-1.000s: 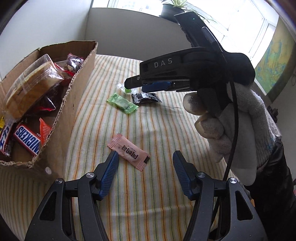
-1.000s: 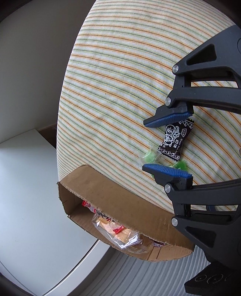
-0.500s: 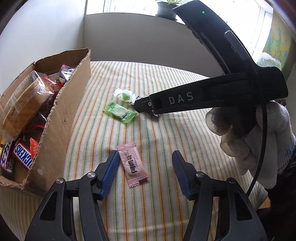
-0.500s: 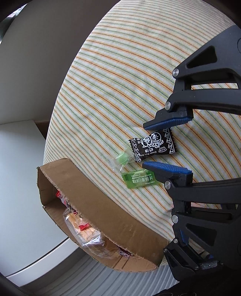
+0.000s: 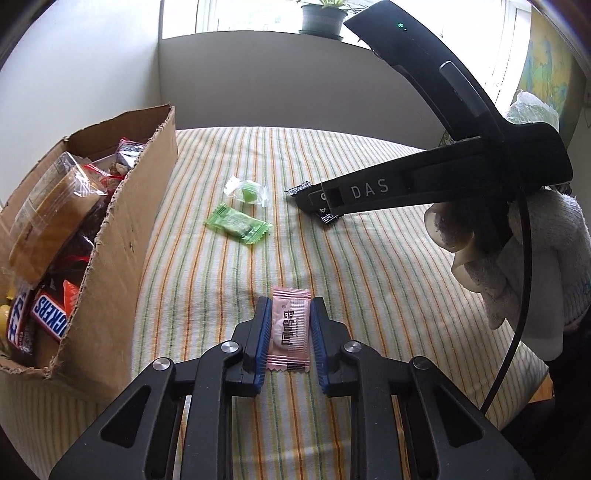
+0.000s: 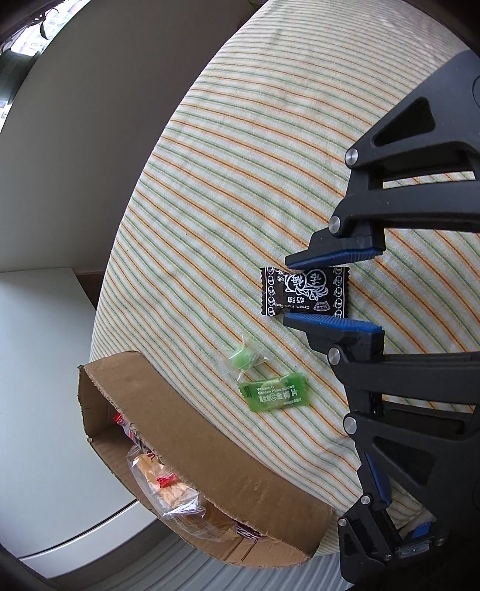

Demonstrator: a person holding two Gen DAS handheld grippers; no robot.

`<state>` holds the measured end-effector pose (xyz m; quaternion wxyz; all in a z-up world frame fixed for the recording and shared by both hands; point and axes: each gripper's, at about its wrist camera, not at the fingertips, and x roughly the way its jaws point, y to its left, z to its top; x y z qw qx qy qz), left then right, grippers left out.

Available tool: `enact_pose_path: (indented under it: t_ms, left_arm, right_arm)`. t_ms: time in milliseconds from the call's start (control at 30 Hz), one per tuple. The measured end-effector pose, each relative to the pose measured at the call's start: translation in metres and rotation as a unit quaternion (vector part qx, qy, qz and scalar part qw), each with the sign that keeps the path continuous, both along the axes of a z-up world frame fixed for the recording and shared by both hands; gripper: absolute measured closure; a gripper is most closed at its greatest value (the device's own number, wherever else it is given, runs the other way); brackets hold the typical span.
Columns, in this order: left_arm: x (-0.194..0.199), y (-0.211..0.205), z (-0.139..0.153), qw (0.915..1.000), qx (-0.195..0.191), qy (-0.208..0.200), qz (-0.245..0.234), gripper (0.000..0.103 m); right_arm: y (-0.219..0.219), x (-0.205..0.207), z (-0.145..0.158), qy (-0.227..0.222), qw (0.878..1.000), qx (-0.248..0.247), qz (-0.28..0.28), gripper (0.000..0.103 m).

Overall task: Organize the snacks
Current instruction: 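Grasp the black printed packet with the right tool while the left tool grasps the pink packet, then carry the black packet and pink packet over the box with both tools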

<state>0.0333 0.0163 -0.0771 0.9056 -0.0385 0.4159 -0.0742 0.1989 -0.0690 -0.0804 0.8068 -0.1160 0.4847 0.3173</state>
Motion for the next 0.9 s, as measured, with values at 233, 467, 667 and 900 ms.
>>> enact_pose_path:
  t_ms: [233,467,667,900]
  left_arm:
    - [-0.002,-0.002,0.005,1.0,-0.005,-0.007,0.0,0.084]
    - [-0.015,-0.001,0.028,0.9993,-0.013,-0.034,-0.001,0.084]
    - [-0.016,0.011,0.042,0.9981,-0.02,-0.058,0.006,0.084]
    - [-0.022,0.039,0.062,0.9952,-0.033,-0.087,0.029,0.084]
  right_arm:
    - [-0.013,0.002,0.01,-0.008,1.0,0.018,-0.014,0.078]
    - [-0.019,-0.005,0.034,-0.024,0.998,0.049,-0.019,0.078]
    - [-0.009,-0.013,0.055,-0.041,0.997,0.069,-0.013,0.078]
    - [0.011,-0.023,0.07,-0.052,0.995,0.084,-0.002,0.078]
